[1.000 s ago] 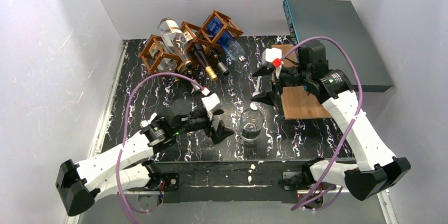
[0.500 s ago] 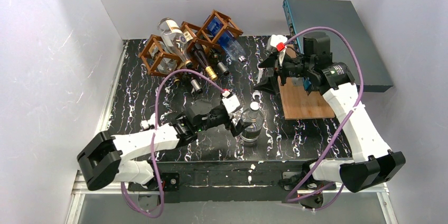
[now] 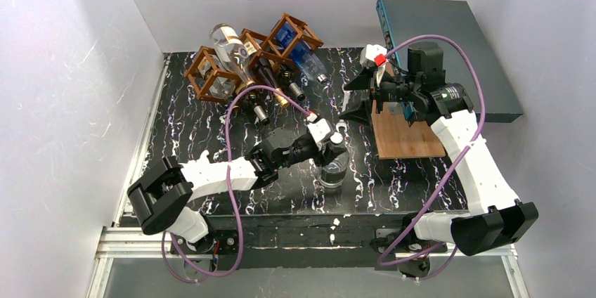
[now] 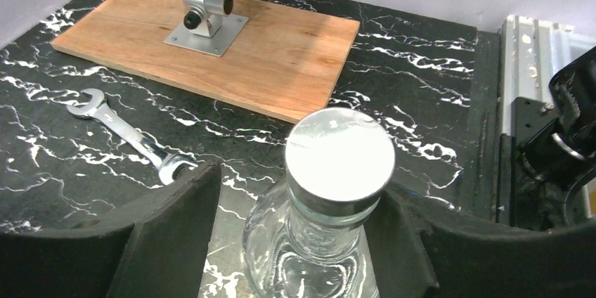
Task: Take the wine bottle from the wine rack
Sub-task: Move the wine bottle to the center of the board.
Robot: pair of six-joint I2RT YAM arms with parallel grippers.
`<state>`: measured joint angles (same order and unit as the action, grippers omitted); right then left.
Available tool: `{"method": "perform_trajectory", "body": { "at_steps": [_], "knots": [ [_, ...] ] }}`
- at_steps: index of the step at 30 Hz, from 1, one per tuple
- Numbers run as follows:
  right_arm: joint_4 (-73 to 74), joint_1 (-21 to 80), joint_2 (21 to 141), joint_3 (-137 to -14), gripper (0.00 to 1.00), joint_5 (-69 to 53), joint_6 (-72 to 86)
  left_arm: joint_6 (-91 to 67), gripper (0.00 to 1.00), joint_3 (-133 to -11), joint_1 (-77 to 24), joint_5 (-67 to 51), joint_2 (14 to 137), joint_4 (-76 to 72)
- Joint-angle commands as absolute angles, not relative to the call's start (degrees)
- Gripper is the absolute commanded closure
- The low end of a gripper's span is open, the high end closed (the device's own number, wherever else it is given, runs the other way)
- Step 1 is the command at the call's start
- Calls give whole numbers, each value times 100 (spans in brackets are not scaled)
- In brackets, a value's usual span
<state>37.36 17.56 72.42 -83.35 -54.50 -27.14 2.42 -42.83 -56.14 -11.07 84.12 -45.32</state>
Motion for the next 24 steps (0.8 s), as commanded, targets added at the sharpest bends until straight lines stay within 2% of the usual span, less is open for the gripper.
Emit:
{"method": "perform_trajectory", "body": {
  "at_steps": [1,2,8,14,19,24],
  "knots": [
    [3523,1696,7216,-8209,1,-5659,-2672,331,94,-4414,-5614,-1247,8328,-4781],
    [3519,1696,7216,-8205,1,-5667,-2672,352,100,-4374,-5613,-1273,8256,-4777],
    [3531,1696,7208,-8168,2,-5685,-2706,447,100,-4030,-5608,-989,7326,-4240],
    [3536,1696,7240,-8147,2,-5794,-2751,414,100,-4002,-5501,361,5852,-2510],
    [3508,1696,7290,-8117,2,-5925,-2759,59,100,-4204,-4886,1108,4903,-864],
    [3460,1696,7302,-8043,1,-5998,-2751,-97,100,-4241,-4056,1715,4241,-81]
  ]
}}
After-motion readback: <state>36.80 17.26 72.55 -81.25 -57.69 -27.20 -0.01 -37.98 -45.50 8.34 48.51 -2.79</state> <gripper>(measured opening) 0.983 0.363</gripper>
